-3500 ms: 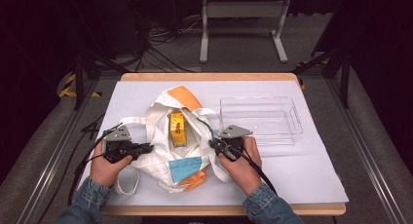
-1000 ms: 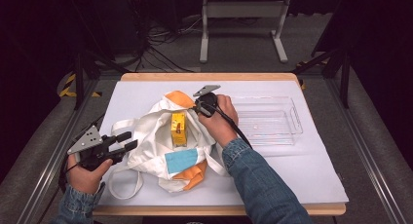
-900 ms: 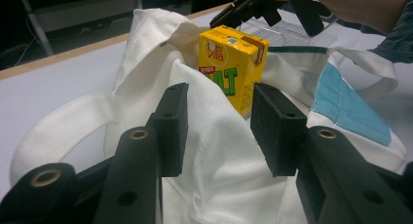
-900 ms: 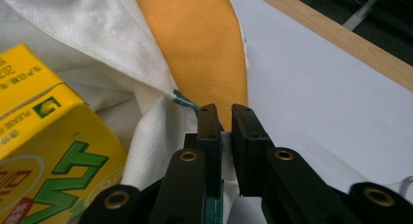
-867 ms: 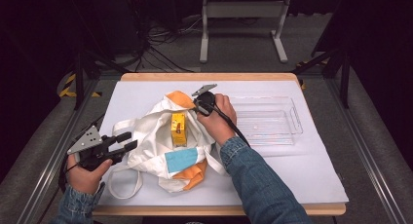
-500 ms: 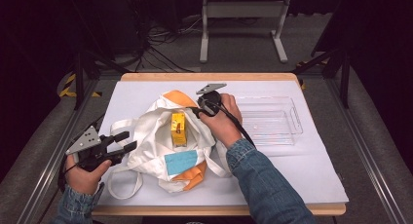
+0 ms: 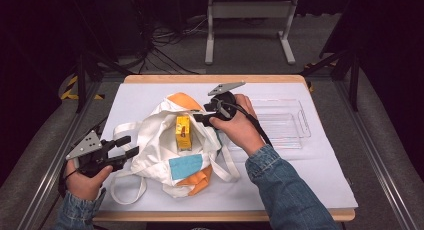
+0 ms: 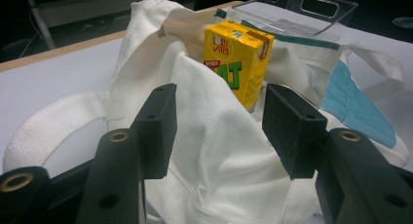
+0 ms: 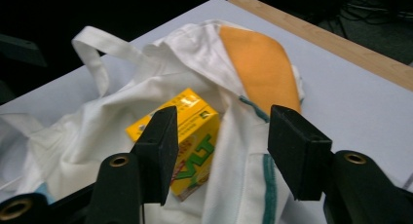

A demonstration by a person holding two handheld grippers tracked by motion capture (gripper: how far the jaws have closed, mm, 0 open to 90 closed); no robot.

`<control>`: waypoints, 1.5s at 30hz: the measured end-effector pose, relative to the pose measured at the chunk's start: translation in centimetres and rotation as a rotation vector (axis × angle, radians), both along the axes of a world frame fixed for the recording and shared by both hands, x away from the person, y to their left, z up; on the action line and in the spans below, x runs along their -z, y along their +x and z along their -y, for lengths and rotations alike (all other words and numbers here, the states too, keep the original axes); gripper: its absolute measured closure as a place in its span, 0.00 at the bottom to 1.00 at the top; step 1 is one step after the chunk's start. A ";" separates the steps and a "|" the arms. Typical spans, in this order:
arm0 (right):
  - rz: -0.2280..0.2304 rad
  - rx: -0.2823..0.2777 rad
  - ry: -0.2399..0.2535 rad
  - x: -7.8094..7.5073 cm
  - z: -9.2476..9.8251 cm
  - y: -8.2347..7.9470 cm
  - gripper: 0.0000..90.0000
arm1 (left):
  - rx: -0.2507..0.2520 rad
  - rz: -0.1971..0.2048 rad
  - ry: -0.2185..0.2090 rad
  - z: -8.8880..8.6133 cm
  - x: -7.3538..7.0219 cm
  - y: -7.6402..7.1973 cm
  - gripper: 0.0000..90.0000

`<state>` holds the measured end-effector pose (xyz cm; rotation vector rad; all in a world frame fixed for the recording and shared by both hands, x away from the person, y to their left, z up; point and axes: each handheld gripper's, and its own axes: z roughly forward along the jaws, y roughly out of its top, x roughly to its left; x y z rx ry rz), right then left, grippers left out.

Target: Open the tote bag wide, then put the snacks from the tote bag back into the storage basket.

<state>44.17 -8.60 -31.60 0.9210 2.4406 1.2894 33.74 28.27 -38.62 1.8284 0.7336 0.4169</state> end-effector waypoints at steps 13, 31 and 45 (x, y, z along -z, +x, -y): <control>-0.053 -0.025 -0.046 -0.1 -3.1 -1.2 0.32 | -0.003 -0.010 -0.001 -0.3 0.2 -0.3 0.51; -0.080 0.053 -0.140 3.6 -7.1 -1.3 0.24 | -0.022 -0.015 -0.002 -0.6 0.6 -0.2 0.49; -0.048 0.121 -0.201 5.3 -8.7 -1.3 0.23 | -0.023 -0.012 0.008 -0.6 0.6 -0.2 0.47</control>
